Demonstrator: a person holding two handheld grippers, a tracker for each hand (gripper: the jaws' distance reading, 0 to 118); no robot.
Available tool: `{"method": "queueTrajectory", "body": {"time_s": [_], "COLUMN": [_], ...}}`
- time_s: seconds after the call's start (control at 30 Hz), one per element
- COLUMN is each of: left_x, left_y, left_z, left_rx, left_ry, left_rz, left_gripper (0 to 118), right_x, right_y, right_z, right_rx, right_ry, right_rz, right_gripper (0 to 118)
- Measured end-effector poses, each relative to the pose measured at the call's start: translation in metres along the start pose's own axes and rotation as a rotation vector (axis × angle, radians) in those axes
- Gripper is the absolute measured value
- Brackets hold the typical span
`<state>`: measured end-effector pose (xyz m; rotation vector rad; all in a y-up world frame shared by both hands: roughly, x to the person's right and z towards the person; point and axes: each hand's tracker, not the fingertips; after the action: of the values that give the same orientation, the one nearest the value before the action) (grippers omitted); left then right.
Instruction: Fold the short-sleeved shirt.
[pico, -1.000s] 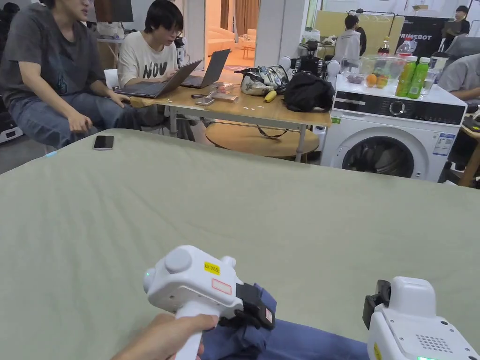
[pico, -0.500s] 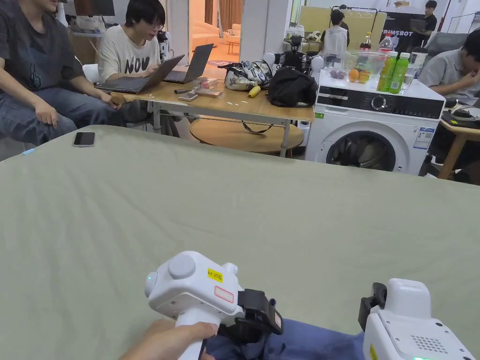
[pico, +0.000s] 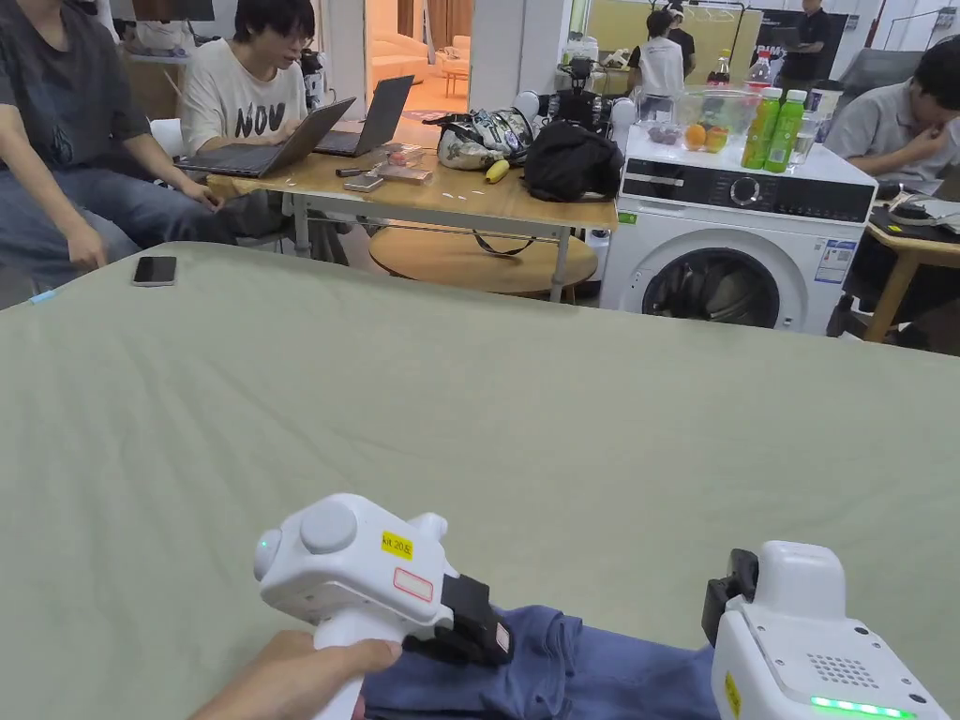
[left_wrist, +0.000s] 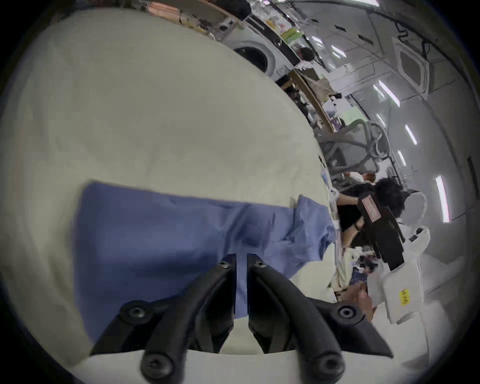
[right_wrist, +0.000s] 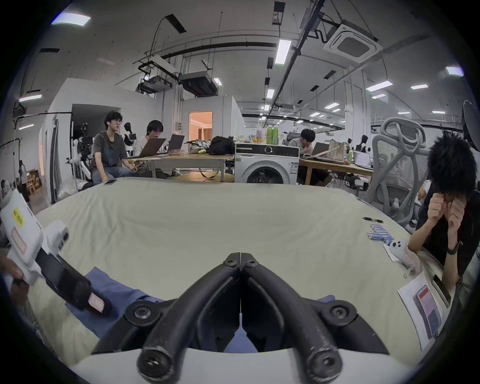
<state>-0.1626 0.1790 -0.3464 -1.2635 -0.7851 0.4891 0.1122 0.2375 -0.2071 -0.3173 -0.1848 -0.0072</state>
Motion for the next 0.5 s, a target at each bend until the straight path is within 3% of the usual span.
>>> {"method": "queueTrajectory", "body": {"time_s": [0.27,0.5], "left_x": [-0.016,-0.006], "left_y": [-0.021,-0.016], "left_z": [-0.06,-0.05], "left_rx": [-0.013,-0.007], "left_ry": [-0.087,-0.09], "left_rz": [0.085,0.023], "left_gripper": [0,0], "right_x": [0.005,0.007], "right_y": [-0.003,-0.003], "right_z": [0.0,0.002], "right_rx": [-0.007,0.0], "right_ry": [-0.005,-0.012], "right_rz": [-0.004,-0.012], "right_gripper": [0,0]}}
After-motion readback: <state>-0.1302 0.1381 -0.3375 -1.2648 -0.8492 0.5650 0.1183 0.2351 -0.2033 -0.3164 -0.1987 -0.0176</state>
